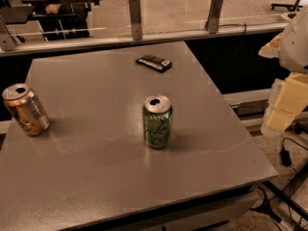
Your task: Move green can near orange can
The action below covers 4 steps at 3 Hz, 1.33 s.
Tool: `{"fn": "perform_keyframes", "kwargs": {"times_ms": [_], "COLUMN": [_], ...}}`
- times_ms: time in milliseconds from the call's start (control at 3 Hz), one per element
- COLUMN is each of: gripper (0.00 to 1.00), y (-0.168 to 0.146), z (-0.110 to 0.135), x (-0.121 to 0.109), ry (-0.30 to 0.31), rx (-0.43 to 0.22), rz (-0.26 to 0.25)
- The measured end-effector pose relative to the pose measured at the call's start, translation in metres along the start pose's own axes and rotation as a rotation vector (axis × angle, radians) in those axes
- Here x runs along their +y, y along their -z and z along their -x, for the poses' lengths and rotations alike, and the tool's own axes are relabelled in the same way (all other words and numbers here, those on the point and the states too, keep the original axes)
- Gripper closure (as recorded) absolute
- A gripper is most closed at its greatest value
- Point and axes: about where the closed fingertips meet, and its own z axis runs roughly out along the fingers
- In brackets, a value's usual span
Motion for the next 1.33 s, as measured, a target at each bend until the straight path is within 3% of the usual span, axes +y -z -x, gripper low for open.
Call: {"fn": "perform_keyframes", "kwargs": {"times_ms": [333, 1333], "gripper": [0.0, 0.0], "y": [-0.001, -0.055], "z": [0.002, 0.106], "x": [0.0, 0.02], "ry": [0.002, 0.121], "rx": [-0.004, -0.26], "rz": [0.002, 0.13]}}
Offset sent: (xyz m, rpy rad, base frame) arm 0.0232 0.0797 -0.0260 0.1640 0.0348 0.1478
